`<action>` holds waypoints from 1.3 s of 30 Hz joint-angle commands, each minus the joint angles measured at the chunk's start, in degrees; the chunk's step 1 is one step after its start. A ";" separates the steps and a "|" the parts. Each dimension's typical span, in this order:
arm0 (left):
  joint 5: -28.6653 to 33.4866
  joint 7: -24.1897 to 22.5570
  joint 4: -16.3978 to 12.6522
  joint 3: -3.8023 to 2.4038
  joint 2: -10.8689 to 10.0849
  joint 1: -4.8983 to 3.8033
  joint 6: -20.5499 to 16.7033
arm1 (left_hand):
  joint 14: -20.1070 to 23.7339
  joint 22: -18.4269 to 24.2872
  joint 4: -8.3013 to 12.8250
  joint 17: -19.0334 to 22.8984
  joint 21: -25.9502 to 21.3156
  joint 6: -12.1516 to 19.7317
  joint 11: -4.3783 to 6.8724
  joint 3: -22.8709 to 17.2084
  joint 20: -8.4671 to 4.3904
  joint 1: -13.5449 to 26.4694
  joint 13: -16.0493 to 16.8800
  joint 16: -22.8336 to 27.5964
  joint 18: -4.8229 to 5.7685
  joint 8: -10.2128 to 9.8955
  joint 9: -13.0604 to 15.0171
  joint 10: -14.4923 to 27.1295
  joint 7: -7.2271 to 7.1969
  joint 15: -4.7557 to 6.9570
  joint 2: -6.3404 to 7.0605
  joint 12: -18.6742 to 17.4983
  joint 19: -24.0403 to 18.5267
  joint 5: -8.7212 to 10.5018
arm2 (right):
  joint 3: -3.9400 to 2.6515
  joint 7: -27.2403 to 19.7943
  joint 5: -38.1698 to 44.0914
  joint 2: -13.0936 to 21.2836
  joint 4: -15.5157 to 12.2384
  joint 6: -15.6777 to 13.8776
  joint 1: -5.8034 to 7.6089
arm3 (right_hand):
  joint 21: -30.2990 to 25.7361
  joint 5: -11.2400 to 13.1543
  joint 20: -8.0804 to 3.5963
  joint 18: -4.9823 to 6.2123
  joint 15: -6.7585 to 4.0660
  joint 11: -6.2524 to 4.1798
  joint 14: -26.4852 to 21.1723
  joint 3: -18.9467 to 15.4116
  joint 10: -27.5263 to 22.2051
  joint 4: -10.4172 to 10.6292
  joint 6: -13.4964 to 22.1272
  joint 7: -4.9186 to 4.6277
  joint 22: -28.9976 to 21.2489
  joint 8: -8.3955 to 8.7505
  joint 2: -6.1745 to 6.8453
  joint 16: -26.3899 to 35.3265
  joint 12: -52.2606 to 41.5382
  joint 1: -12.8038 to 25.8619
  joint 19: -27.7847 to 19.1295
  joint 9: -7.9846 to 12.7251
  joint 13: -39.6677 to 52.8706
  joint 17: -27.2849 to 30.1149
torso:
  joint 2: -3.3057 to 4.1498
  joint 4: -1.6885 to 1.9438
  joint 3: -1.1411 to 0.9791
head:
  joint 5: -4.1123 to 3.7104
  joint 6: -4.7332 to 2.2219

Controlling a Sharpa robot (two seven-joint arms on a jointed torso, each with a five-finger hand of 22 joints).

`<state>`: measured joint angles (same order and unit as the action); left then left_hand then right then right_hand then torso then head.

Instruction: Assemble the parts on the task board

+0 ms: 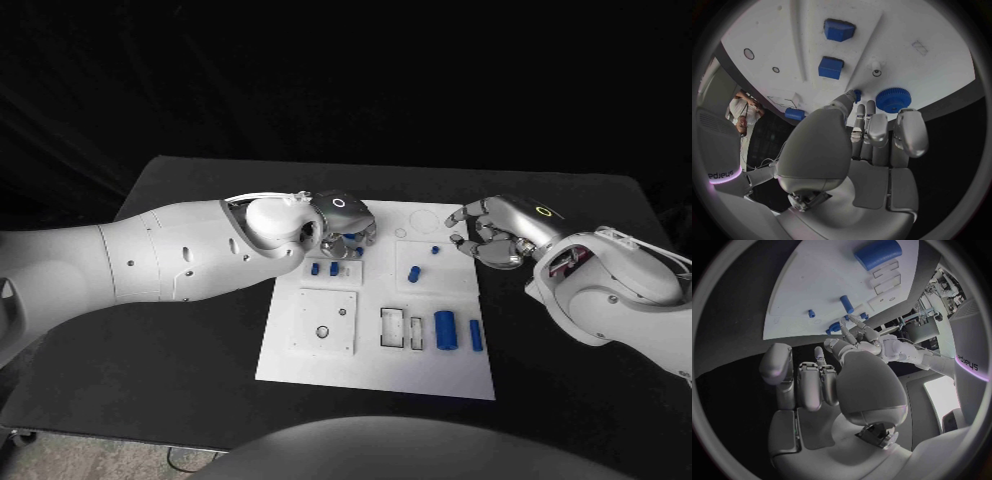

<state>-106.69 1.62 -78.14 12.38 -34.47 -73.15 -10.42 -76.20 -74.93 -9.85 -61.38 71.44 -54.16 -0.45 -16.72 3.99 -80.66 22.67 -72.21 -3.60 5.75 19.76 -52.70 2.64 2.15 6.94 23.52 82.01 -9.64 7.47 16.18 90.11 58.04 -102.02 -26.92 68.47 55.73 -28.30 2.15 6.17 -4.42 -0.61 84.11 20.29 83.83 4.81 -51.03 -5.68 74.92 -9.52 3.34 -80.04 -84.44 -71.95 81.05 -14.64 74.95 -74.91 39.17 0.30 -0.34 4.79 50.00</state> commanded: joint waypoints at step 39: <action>1.47 -2.21 0.66 0.01 0.45 0.52 0.45 | 0.61 -10.03 1.58 3.57 0.25 -5.27 -0.43 -3.73 0.38 -0.50 -6.74 0.39 -0.22 0.70 -1.01 -7.58 1.01 -0.45 -0.43 -7.92 -0.02 -0.28 | -0.01 0.59 0.16 -0.07 -0.28 0.31 -0.01 | -0.52 -0.19 -0.11 -0.05 0.22 0.22 3.19 0.60 2.10 -0.19 -0.46 0.08 6.70 -0.29 -0.30 0.33 0.45 -0.45 0.10 0.11 9.27 -1.39 | 0.03 -0.08 0.03 | 0.24 0.00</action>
<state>-105.44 0.32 -77.58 12.39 -34.20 -72.78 -9.95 -75.38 -74.91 -8.28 -57.88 71.59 -59.11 -0.84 -20.18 4.41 -81.03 16.03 -71.89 -3.60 6.39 18.79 -59.87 3.62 1.71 6.56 15.75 81.60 -9.64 7.48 16.40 90.08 57.97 -102.25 -26.83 68.47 55.35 -28.30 2.16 6.17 -4.42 -0.61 84.11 20.59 83.83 4.52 -51.03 -5.67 74.95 -9.52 3.34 -80.04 -84.20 -71.95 81.05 -14.60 74.93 -74.94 39.19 0.23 -0.31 5.11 50.00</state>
